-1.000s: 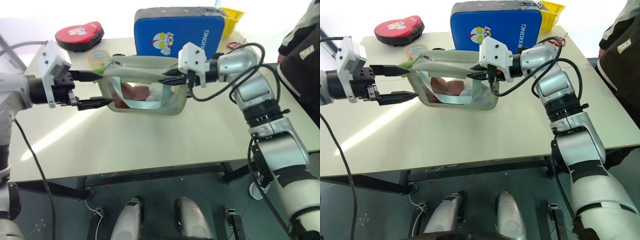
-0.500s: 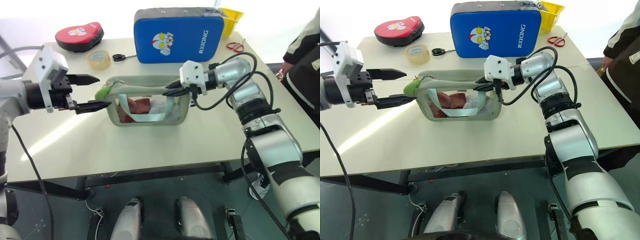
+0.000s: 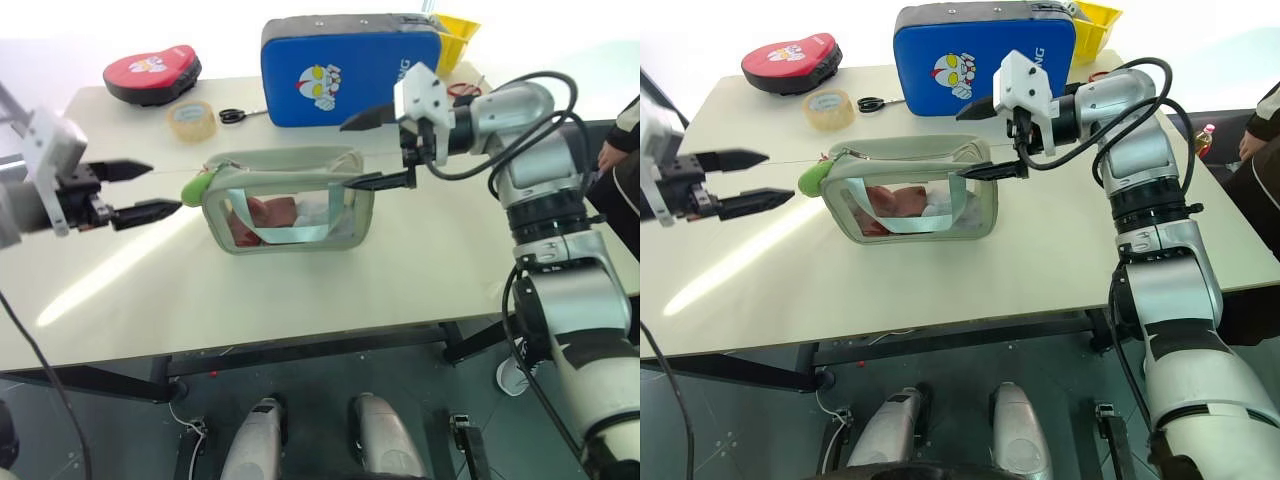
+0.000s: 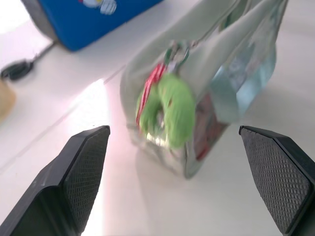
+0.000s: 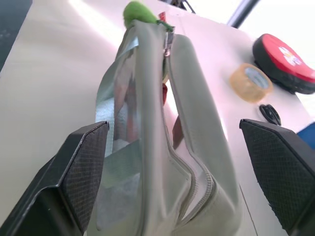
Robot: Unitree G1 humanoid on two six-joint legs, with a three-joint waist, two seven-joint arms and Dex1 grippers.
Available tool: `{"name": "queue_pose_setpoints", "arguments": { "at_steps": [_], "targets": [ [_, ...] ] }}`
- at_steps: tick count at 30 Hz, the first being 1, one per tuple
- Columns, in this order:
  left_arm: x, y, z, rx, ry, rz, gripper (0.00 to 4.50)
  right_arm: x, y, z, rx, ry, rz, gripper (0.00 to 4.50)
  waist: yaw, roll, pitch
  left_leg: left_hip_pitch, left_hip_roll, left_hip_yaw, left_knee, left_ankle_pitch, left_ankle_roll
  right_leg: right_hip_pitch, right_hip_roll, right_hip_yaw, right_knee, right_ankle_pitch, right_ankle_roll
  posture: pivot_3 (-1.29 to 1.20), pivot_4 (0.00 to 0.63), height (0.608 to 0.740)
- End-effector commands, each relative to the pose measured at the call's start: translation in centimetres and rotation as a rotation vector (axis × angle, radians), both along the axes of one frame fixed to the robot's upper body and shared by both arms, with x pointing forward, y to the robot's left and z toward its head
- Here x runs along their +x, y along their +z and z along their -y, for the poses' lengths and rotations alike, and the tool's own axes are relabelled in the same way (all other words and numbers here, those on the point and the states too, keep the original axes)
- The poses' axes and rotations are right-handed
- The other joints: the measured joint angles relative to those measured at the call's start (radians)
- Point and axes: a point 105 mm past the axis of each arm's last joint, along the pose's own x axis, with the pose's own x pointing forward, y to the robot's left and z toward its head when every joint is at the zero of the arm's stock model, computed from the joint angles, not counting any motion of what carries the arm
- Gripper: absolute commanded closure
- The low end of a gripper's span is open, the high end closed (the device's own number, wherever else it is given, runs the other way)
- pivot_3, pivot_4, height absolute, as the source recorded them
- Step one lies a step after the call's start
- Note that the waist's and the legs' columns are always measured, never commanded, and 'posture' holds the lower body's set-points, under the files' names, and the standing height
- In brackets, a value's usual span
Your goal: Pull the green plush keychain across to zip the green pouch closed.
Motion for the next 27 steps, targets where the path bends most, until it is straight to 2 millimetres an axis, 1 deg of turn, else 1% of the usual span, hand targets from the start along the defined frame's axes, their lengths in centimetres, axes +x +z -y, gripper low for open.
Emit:
{"name": "queue_pose_setpoints", "arguments": {
  "at_steps": [1,3,7,10,14,16,18,23,24,25,27],
  "targets": [
    [0.2,0.6,0.4,0.01,-0.006,0.069,0.0,-0.5,1.6,-0.1,0.03,-0.005,0.054,0.09,0.002,0.0,0.0,0.0,0.0,0.0,0.0,0.0,0.0,0.0,0.0,0.0,0.0,0.0,0.0,0.0,0.15,0.74],
    [0.6,0.5,0.8,0.004,-0.01,0.076,0.0,-0.4,1.1,0.0,0.008,-0.016,0.053,0.09,0.006,0.0,0.0,0.0,0.0,0.0,0.0,0.0,0.0,0.0,0.0,0.0,0.0,0.0,0.0,0.0,0.15,0.74],
    [0.9,1.4,1.3,0.01,-0.028,0.107,0.0,-0.6,-0.8,1.5,-0.093,-0.033,0.05,0.09,0.019,0.0,0.0,0.0,0.0,0.0,0.001,0.0,0.0,0.0,0.0,0.0,-0.001,0.0,0.0,0.0,0.15,0.74],
    [1.0,1.7,1.4,0.018,-0.037,0.118,0.0,-1.1,-1.8,2.4,-0.126,-0.032,0.011,0.09,0.02,0.0,0.0,-0.001,0.0,0.001,0.001,0.0,0.0,0.0,0.0,0.0,-0.001,0.0,0.0,0.0,0.15,0.74],
    [1.1,2.1,1.8,0.022,-0.052,0.126,0.0,-0.8,-2.6,2.9,-0.127,-0.064,-0.005,0.09,0.016,0.0,0.0,0.0,0.0,0.001,0.001,0.0,0.0,0.0,0.0,0.0,-0.001,0.0,0.0,0.0,0.15,0.74],
    [1.2,2.2,2.1,0.024,-0.066,0.127,0.0,-0.4,-2.8,2.9,-0.102,-0.086,-0.014,0.61,0.016,0.0,0.0,0.0,0.0,0.001,0.001,0.0,0.0,0.0,0.0,0.0,0.0,0.0,0.0,0.0,0.15,0.74],
    [1.3,2.2,2.3,0.025,-0.074,0.126,0.0,-0.1,-3.0,2.8,-0.096,-0.097,-0.016,1.39,0.017,0.0,0.0,0.0,0.0,0.001,0.001,0.0,0.0,0.0,0.0,0.0,0.0,0.0,0.0,0.0,0.15,0.74],
    [1.6,2.1,2.7,0.035,-0.095,0.118,0.0,0.1,-3.5,2.7,-0.079,-0.103,-0.035,3.83,0.019,0.0,0.0,0.0,0.0,0.001,0.001,0.0,0.0,0.0,0.0,0.0,-0.001,0.0,0.0,0.0,0.15,0.74],
    [1.7,2.1,2.7,0.035,-0.095,0.118,0.0,0.1,-3.5,2.6,-0.078,-0.107,-0.03,4.38,0.019,0.0,0.0,-0.001,0.0,0.001,0.001,0.0,0.0,0.0,0.0,0.0,-0.001,0.0,0.0,0.0,0.15,0.74],
    [1.7,2.1,2.7,0.04,-0.098,0.117,0.0,0.2,-3.5,2.7,-0.076,-0.111,-0.029,4.46,0.019,0.0,0.0,-0.001,0.0,0.001,0.001,0.0,0.0,0.0,0.0,0.0,-0.001,0.0,0.0,0.0,0.15,0.74],
    [1.8,2.0,2.6,0.053,-0.099,0.115,0.0,0.4,-3.4,2.8,-0.074,-0.121,-0.021,4.46,0.019,0.0,0.0,-0.001,0.0,0.001,0.001,0.0,0.0,0.0,0.0,0.0,-0.001,0.0,0.0,0.0,0.15,0.74]
  ]
}}
